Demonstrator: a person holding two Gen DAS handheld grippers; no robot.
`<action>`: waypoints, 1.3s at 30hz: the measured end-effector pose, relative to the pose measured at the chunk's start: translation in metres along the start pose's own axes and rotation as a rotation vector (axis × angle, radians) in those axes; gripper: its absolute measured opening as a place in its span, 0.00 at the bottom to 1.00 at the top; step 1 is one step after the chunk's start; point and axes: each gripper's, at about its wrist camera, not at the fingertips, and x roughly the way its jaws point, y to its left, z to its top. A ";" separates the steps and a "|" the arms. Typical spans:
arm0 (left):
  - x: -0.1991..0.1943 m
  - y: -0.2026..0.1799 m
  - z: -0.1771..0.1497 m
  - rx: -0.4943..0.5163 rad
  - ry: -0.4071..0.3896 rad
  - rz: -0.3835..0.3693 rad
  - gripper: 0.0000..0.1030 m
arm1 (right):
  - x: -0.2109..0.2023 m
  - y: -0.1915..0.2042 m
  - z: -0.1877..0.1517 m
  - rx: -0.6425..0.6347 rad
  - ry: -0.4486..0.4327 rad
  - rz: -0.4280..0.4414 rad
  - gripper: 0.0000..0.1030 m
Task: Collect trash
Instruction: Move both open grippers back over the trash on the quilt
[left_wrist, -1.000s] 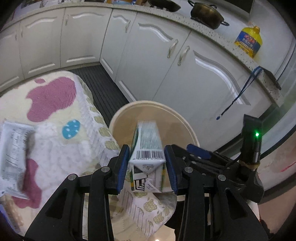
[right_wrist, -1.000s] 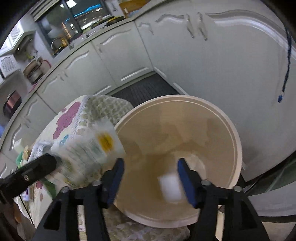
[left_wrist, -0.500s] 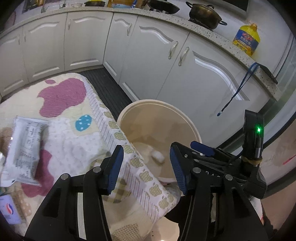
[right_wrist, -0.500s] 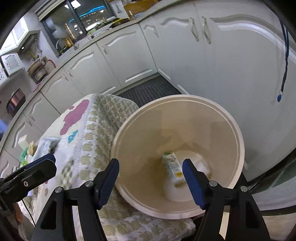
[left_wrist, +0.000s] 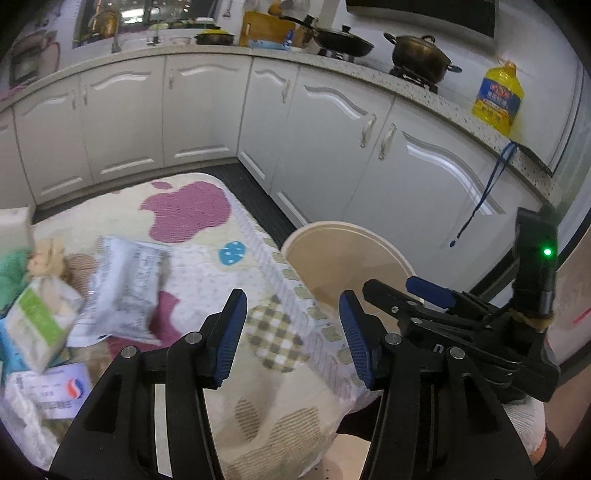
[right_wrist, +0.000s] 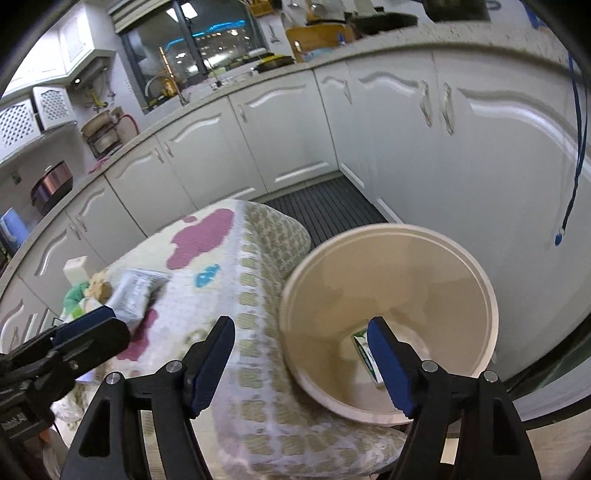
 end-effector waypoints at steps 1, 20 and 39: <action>-0.004 0.003 -0.001 -0.005 -0.006 0.005 0.49 | -0.002 0.005 0.001 -0.007 -0.006 0.004 0.71; -0.082 0.074 -0.021 -0.119 -0.127 0.149 0.63 | -0.028 0.107 -0.002 -0.179 -0.081 0.090 0.78; -0.158 0.142 -0.065 -0.230 -0.194 0.212 0.64 | -0.032 0.177 -0.015 -0.281 -0.100 0.146 0.81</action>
